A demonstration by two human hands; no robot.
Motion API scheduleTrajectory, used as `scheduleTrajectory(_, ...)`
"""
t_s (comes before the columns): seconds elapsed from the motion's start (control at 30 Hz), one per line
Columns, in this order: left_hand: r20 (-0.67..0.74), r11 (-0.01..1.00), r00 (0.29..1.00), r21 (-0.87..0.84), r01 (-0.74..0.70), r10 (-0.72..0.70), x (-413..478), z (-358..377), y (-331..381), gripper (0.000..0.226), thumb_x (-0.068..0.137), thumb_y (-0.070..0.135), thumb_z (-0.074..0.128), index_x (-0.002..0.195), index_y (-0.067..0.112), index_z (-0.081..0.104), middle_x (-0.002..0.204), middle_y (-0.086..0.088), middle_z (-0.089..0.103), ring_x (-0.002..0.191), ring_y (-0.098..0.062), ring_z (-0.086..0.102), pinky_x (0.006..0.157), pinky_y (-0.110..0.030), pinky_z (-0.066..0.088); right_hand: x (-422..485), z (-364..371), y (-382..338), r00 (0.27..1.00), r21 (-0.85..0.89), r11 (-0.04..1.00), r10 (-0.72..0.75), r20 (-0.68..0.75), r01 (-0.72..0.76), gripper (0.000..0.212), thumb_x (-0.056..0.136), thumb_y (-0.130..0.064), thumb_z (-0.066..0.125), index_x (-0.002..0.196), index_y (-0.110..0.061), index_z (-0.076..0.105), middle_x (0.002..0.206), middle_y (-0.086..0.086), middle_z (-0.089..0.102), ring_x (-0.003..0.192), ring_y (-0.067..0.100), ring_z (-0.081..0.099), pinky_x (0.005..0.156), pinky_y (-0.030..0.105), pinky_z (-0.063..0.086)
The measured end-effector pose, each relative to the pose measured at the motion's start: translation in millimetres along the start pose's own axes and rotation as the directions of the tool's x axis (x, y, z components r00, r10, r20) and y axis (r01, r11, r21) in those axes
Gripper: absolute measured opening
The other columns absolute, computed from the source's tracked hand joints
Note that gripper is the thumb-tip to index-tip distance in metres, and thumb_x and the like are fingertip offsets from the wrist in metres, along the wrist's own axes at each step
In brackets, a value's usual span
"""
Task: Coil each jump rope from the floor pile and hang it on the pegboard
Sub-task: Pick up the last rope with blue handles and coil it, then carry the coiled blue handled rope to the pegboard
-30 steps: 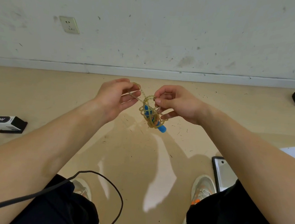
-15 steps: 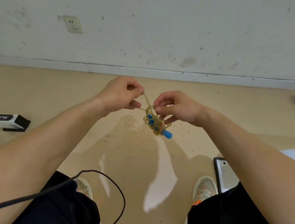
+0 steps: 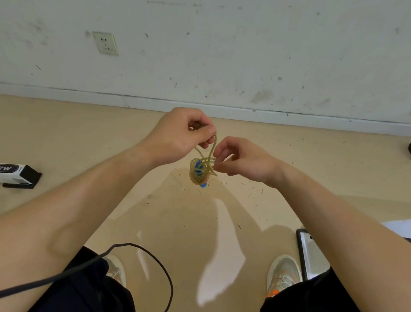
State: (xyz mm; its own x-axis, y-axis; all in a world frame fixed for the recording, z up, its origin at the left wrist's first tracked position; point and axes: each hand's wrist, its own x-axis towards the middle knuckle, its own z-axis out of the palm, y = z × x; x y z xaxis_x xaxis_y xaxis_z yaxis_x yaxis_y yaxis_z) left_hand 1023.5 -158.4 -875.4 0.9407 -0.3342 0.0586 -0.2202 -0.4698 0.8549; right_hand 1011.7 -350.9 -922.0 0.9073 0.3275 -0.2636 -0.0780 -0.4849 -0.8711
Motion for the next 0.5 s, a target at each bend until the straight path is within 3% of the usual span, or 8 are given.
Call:
scheduleTrajectory(0.13,-0.009,1.000,1.000,0.005,0.002,-0.002,3,-4,5,0.012,0.095,0.015,0.063,0.086,0.014,0.071,0.079,0.001,0.075,0.078,-0.018,0.072,0.082,-0.035,0.057,-1,1,-8,0.995,-0.015,0.998,-0.066,-0.076,0.065,0.033,0.081,-0.019,0.077,0.109,-0.031,0.062,0.111,-0.001,0.059,0.085,0.013,0.060,0.082,0.036,0.053)
scheduleTrajectory(0.2,-0.020,1.000,1.000,0.003,0.008,-0.008,6,-7,5,0.012,0.095,0.017,0.065,0.086,0.017,0.073,0.080,0.003,0.075,0.079,-0.016,0.072,0.081,-0.034,0.057,-1,-1,-15,0.985,-0.016,0.992,-0.123,-0.122,0.122,0.026,0.085,-0.024,0.073,0.108,-0.036,0.065,0.113,-0.004,0.060,0.091,0.013,0.060,0.085,0.029,0.050)
scheduleTrajectory(0.3,-0.034,1.000,0.999,-0.019,0.011,-0.012,11,-10,3,0.009,0.094,0.022,0.068,0.087,0.020,0.074,0.081,0.003,0.075,0.077,-0.014,0.071,0.073,-0.032,0.057,-1,-2,-24,0.962,0.005,0.985,-0.170,-0.214,0.175,0.011,0.092,-0.024,0.067,0.101,-0.026,0.073,0.102,-0.009,0.072,0.082,0.004,0.063,0.078,0.021,0.052)
scheduleTrajectory(0.37,-0.067,0.997,0.997,-0.078,0.020,-0.026,15,-11,2,0.005,0.091,0.022,0.071,0.089,0.021,0.076,0.079,0.002,0.073,0.071,-0.012,0.069,0.067,-0.030,0.057,1,-4,-26,0.945,-0.023,0.986,-0.166,-0.281,0.167,0.011,0.093,-0.023,0.065,0.097,-0.023,0.076,0.090,-0.012,0.074,0.076,0.001,0.063,0.072,0.017,0.050)
scheduleTrajectory(0.5,-0.132,0.984,0.989,-0.173,0.046,-0.069,26,-8,-5,0.006,0.089,0.014,0.074,0.094,0.018,0.074,0.079,0.001,0.068,0.071,-0.017,0.069,0.066,-0.031,0.060,10,-16,-31,0.932,0.006,0.987,-0.150,-0.331,0.161,0.010,0.093,-0.020,0.066,0.094,-0.020,0.076,0.086,-0.007,0.074,0.071,0.000,0.061,0.071,0.017,0.048)
